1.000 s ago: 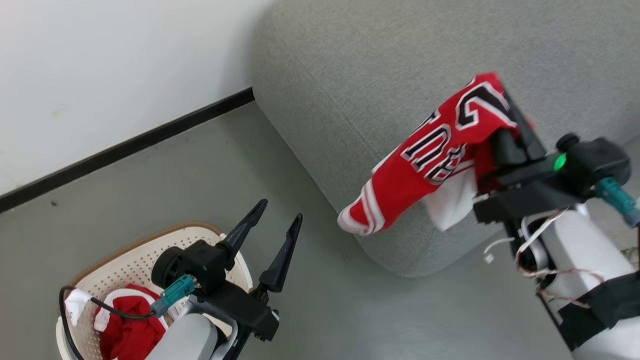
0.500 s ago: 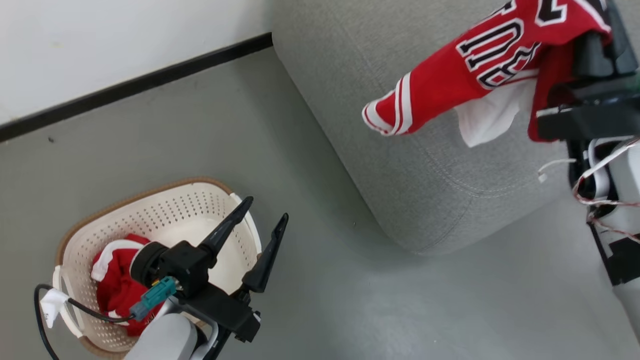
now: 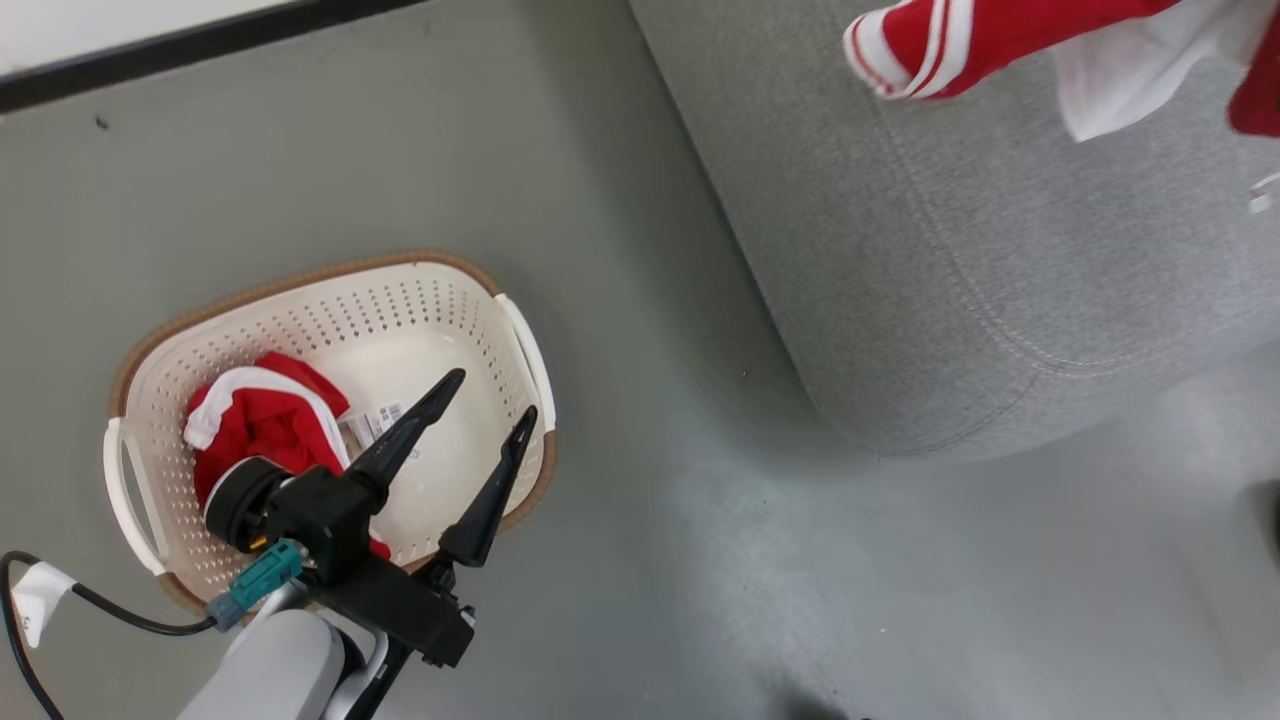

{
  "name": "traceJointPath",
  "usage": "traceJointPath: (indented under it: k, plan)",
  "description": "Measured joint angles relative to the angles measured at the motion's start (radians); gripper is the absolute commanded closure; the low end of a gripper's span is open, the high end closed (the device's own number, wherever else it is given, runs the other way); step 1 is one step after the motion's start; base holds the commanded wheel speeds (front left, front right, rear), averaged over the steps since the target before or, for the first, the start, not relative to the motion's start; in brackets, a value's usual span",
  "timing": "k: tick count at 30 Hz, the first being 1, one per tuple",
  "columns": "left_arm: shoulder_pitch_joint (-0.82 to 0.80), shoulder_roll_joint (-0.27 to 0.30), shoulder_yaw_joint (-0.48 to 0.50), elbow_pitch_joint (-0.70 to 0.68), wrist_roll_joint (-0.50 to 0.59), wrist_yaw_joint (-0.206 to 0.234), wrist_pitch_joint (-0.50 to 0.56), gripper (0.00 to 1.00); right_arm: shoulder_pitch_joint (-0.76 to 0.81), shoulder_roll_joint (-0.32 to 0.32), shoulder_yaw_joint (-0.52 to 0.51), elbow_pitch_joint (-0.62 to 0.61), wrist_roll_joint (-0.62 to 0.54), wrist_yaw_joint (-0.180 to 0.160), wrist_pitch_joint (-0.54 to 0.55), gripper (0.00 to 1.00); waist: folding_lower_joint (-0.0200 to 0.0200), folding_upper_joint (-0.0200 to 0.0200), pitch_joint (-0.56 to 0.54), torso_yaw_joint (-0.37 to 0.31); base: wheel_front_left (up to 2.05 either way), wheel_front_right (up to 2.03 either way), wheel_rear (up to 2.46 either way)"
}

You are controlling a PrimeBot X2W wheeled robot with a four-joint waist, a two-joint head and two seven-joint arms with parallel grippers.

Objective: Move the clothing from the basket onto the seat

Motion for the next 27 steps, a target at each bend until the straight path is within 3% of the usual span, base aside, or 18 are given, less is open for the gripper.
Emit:
traceJointPath:
  k: [9,19,27]
  plan:
    - [-0.023,0.040,-0.010,-0.023,-0.010,0.000,0.000,0.00,-0.054,-0.066,-0.112,0.032,-0.027,-0.007,0.056,1.00,0.0000,0.0000,0.090,0.043,0.00,0.00,0.00]
    - [-0.036,0.080,-0.038,-0.040,-0.021,0.000,0.000,0.00,-0.110,-0.103,-0.209,0.024,-0.104,-0.008,0.140,1.00,-0.0002,-0.0001,0.164,0.081,0.00,0.00,0.00]
    - [-0.035,0.106,-0.046,-0.040,-0.034,0.000,0.000,0.00,-0.117,-0.105,-0.362,0.004,-0.170,-0.008,0.213,1.00,-0.0002,-0.0001,0.215,0.109,0.00,0.00,0.00]
